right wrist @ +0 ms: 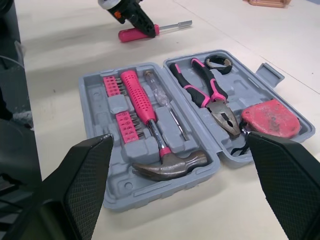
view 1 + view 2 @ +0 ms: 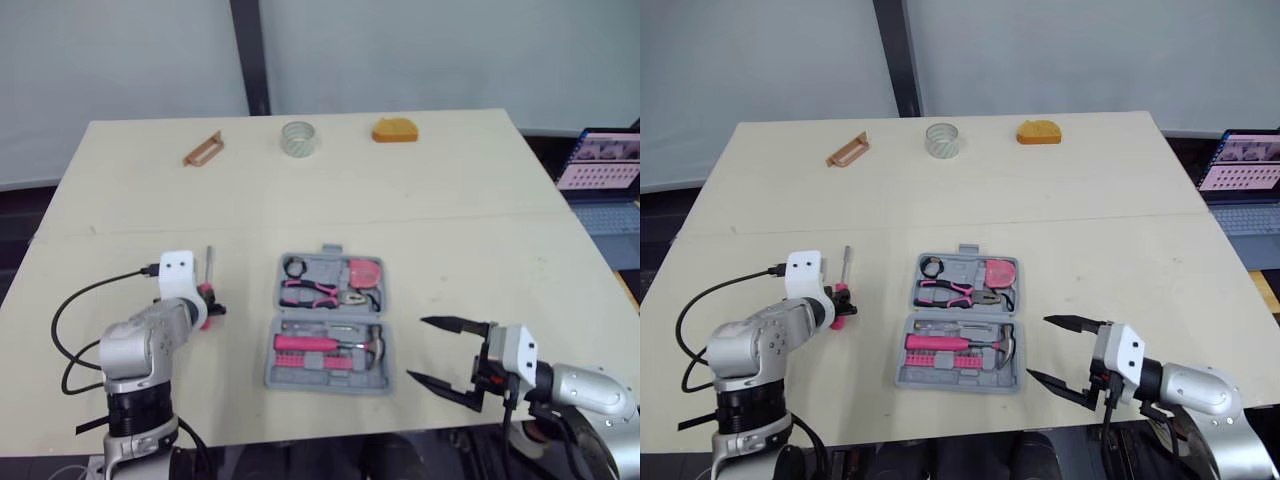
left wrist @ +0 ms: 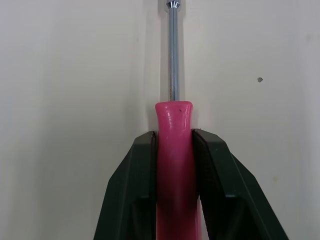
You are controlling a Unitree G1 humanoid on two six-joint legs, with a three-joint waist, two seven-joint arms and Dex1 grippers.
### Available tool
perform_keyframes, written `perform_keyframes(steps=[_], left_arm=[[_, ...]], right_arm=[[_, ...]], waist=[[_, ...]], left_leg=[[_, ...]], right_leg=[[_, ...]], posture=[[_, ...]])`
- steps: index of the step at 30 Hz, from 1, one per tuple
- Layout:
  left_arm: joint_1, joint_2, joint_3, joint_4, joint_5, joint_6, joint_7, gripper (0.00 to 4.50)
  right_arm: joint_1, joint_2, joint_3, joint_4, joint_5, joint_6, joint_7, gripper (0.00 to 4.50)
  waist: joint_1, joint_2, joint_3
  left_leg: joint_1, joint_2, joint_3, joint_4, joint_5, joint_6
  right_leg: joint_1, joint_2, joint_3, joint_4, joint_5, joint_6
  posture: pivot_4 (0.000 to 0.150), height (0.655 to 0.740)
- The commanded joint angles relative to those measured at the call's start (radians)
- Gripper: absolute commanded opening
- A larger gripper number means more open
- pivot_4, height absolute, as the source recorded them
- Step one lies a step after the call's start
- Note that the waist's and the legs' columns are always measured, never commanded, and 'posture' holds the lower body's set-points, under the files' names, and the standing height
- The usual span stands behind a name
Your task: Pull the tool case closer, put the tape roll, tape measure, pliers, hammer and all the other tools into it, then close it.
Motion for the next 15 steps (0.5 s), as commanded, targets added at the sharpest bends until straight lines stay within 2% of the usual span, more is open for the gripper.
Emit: perform_keyframes(steps=[1, 6, 8, 10, 13, 15], left_arm=[[0.011, 0.021, -0.022, -0.004, 0.014, 0.013, -0.024, 0.58], [0.02, 0.05, -0.04, -0.008, 0.02, 0.008, -0.05, 0.58], [0.036, 0.147, -0.074, -0.033, 0.016, -0.052, -0.127, 0.58], [0.058, 0.281, -0.115, -0.063, -0.003, -0.192, -0.281, 0.58], [0.114, 0.484, -0.148, -0.124, -0.114, -0.399, -0.659, 0.58], [0.162, 0.608, -0.183, -0.147, -0.126, -0.538, -0.849, 0.58]], right_arm=[[-0.003, 0.011, -0.021, -0.047, 0.028, 0.006, -0.018, 4.5], [-0.009, 0.016, -0.014, -0.053, 0.022, 0.013, -0.033, 4.5], [-0.009, 0.015, -0.013, -0.056, 0.022, 0.016, -0.033, 4.5], [-0.011, 0.01, -0.014, -0.054, 0.022, 0.018, -0.028, 4.5], [-0.022, 0.0, -0.013, -0.04, 0.022, 0.015, -0.01, 4.5], [-0.036, -0.003, -0.011, -0.025, 0.022, 0.009, 0.003, 4.5]], waist=[[0.0, 0.0, 0.0], [-0.001, 0.0, 0.0], [-0.001, 0.0, 0.0], [-0.009, 0.0, 0.0], [-0.016, 0.0, 0.0], [-0.016, 0.001, 0.0]], left_leg=[[0.0, 0.0, 0.0, 0.0, 0.0, 0.0], [0.0, 0.0, 0.0, 0.0, 0.0, 0.0], [0.0, 0.0, 0.0, 0.0, 0.0, 0.0], [0.0, 0.0, 0.0, -0.001, 0.0, 0.0], [-0.002, 0.0, 0.001, -0.002, 0.0, 0.0], [-0.002, 0.0, 0.002, -0.002, 0.0, 0.0]], right_leg=[[0.0, 0.0, 0.0, 0.0, 0.0, 0.0], [0.0, 0.0, 0.0, 0.0, 0.0, 0.0], [0.0, 0.0, 0.0, 0.0, 0.0, 0.0], [-0.002, 0.0, 0.0, 0.0, 0.0, 0.0], [-0.004, 0.0, 0.0, 0.0, 0.0, 0.0], [-0.004, 0.0, 0.001, -0.001, 0.0, 0.0]], posture=[[0.15, 0.74], [0.15, 0.74], [0.15, 0.74], [0.15, 0.74], [0.15, 0.74], [0.15, 0.74]])
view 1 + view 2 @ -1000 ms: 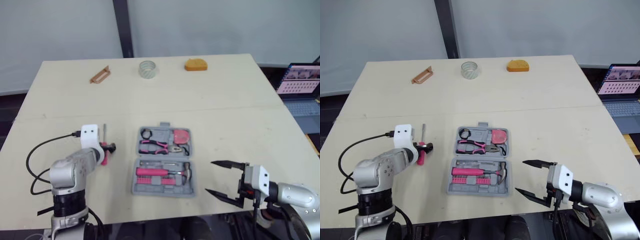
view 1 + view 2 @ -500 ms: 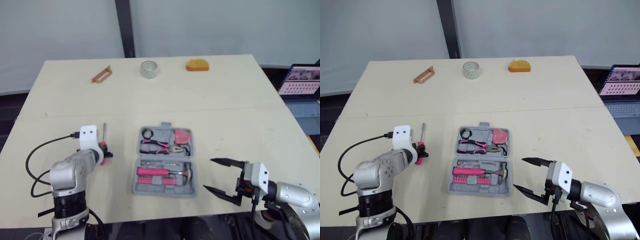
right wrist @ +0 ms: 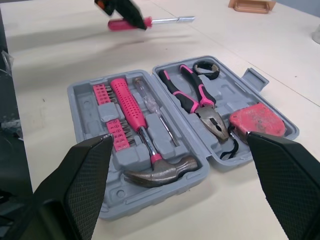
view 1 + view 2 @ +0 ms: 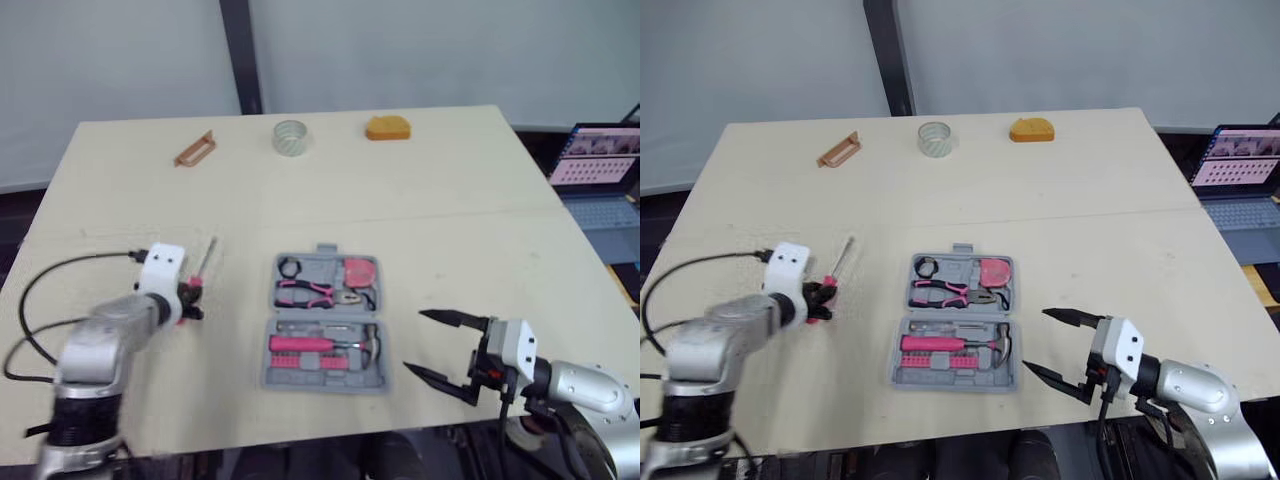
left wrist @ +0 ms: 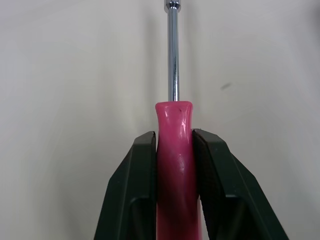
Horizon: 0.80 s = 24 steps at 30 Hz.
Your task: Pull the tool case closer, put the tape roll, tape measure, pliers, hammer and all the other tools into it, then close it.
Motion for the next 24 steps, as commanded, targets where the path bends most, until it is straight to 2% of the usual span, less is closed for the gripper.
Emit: perform_keyframes(steps=[1, 3, 9, 17, 24], left_arm=[[0.063, 0.162, -0.057, -0.089, -0.057, -0.25, -0.354, 0.58], [0.07, 0.217, -0.076, -0.102, -0.076, -0.316, -0.456, 0.58], [0.036, 0.29, -0.181, -0.16, -0.09, -0.386, -0.624, 0.58], [-0.059, 0.283, -0.29, -0.189, -0.081, -0.307, -0.632, 0.58], [-0.198, 0.222, -0.463, -0.215, -0.034, -0.196, -0.612, 0.58]], right_arm=[[-0.024, -0.01, -0.012, 0.012, 0.016, -0.017, 0.028, 4.5], [-0.041, -0.011, -0.013, 0.031, 0.014, -0.024, 0.041, 4.5], [-0.064, -0.02, -0.016, 0.064, 0.006, -0.039, 0.072, 4.5], [-0.034, -0.036, -0.036, 0.03, 0.005, -0.046, 0.074, 4.5], [0.034, -0.105, -0.045, 0.003, -0.008, -0.053, 0.121, 4.5]], waist=[[0.0, 0.001, 0.0], [0.001, 0.003, 0.001], [0.001, 0.003, 0.001], [0.001, 0.003, 0.001], [0.004, 0.003, 0.001]], left_leg=[[0.0, 0.0, 0.001, 0.0, 0.0, 0.0], [0.001, 0.0, 0.001, -0.001, 0.0, 0.0], [0.001, 0.0, 0.001, -0.001, 0.0, 0.0], [0.001, 0.0, 0.002, 0.0, 0.0, 0.0], [0.0, 0.0, 0.001, 0.001, 0.0, 0.0]], right_leg=[[0.0, 0.0, 0.001, -0.001, 0.0, 0.0], [0.0, 0.0, 0.001, -0.001, 0.0, 0.0], [0.0, 0.0, 0.001, 0.001, 0.0, 0.0], [0.0, 0.0, 0.001, 0.002, 0.0, 0.0], [0.0, 0.0, 0.001, 0.003, 0.0, 0.0]], posture=[[0.15, 0.74], [0.15, 0.74], [0.15, 0.74], [0.15, 0.74], [0.15, 0.74]])
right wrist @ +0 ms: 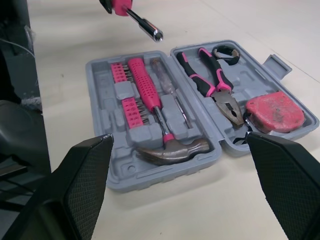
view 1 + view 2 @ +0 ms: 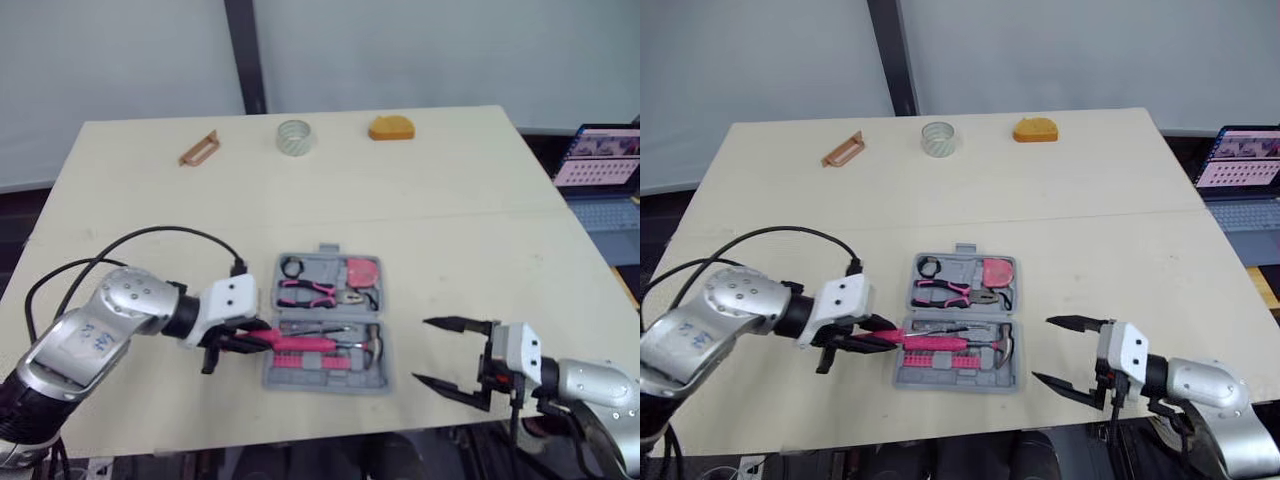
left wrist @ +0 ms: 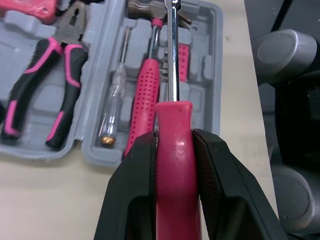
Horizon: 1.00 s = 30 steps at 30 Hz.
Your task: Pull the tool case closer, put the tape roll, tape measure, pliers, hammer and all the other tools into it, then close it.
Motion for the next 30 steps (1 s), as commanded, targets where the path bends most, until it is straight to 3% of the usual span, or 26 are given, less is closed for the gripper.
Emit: perform_keyframes(steps=[1, 17, 30], left_arm=[[-0.041, -0.017, -0.057, -0.041, 0.017, 0.041, 0.003, 0.58], [-0.13, -0.062, -0.278, -0.198, 0.082, 0.298, 0.098, 0.58], [-0.183, -0.162, -0.4, -0.144, 0.103, 0.382, 0.197, 0.58]], right_arm=[[0.025, -0.032, -0.034, -0.028, 0.0, -0.028, 0.037, 4.5], [0.074, -0.067, -0.058, -0.06, 0.009, -0.012, 0.051, 4.5], [0.11, -0.071, -0.102, -0.121, 0.037, 0.046, 0.041, 4.5]], waist=[[0.0, 0.0, 0.0], [0.001, 0.0, 0.0], [0.019, 0.0, 0.0]], left_leg=[[0.0, 0.0, 0.0, 0.0, 0.0, 0.0], [0.0, 0.0, 0.0, 0.001, 0.0, 0.0], [0.0, 0.0, -0.001, 0.002, 0.0, 0.0]], right_leg=[[0.0, 0.0, 0.0, 0.0, 0.0, 0.0], [0.001, 0.0, 0.0, -0.001, 0.0, 0.0], [0.001, 0.0, 0.0, 0.0, 0.0, 0.0]], posture=[[0.15, 0.74], [0.15, 0.74], [0.15, 0.74]])
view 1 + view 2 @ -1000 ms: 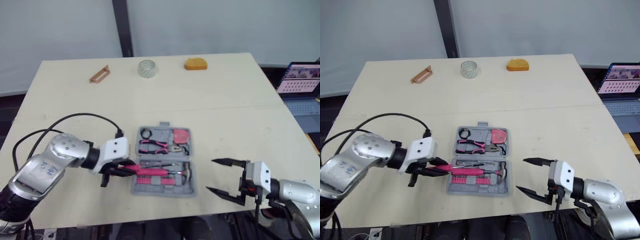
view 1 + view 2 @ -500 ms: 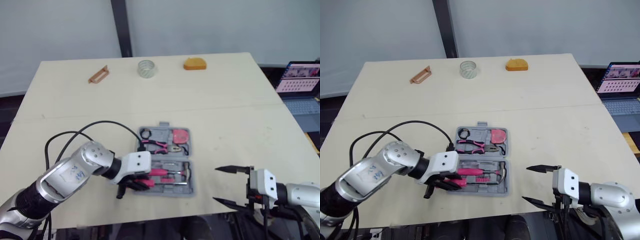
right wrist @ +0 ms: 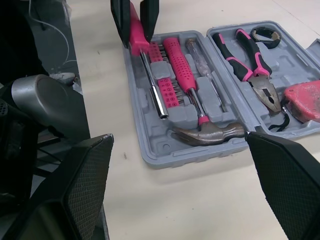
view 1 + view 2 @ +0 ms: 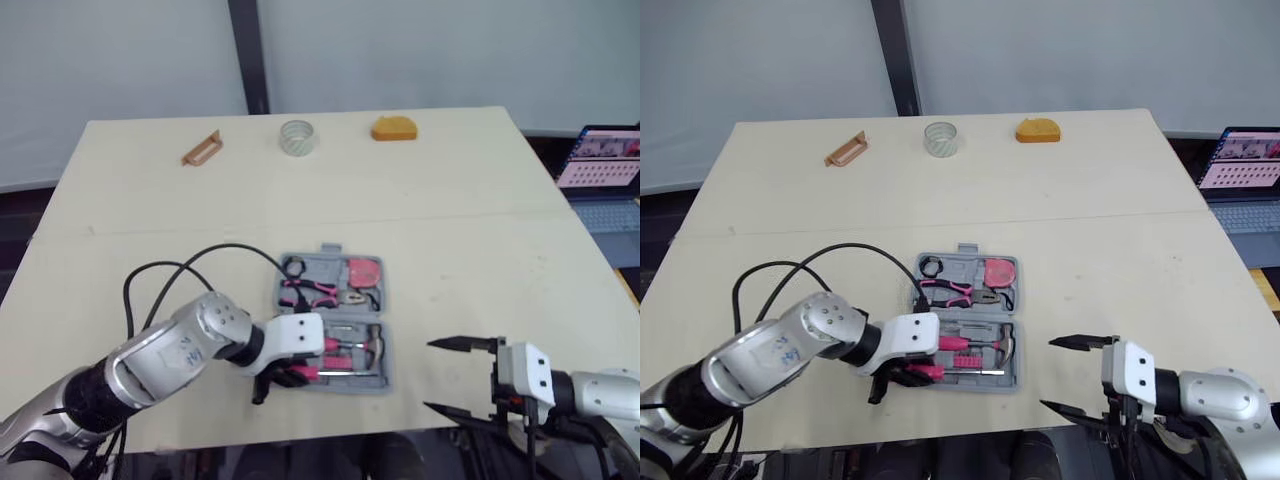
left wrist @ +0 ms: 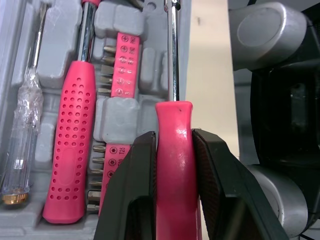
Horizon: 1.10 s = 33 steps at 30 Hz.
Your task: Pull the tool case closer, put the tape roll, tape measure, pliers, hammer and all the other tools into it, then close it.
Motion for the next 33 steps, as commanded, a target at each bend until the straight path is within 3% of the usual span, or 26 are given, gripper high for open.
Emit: perform_keyframes(steps=[1, 33], left_arm=[[-0.009, -0.013, -0.033, 0.001, 0.019, -0.016, 0.015, 0.58], [-0.12, -0.078, -0.194, 0.066, 0.082, -0.017, 0.011, 0.58]], right_arm=[[0.006, -0.009, -0.053, -0.041, 0.036, 0.015, -0.005, 4.5], [0.053, 0.015, -0.072, -0.078, 0.02, 0.033, -0.044, 4.5]], waist=[[0.002, 0.0, 0.0], [0.006, 0.0, 0.0]], left_leg=[[0.0, 0.0, 0.0, 0.0, 0.0, 0.0], [0.0, 0.0, 0.0, 0.002, 0.0, 0.0]], right_leg=[[0.0, 0.0, 0.0, 0.0, 0.0, 0.0], [0.0, 0.0, 0.0, 0.002, 0.0, 0.0]], posture=[[0.15, 0.74], [0.15, 0.74]])
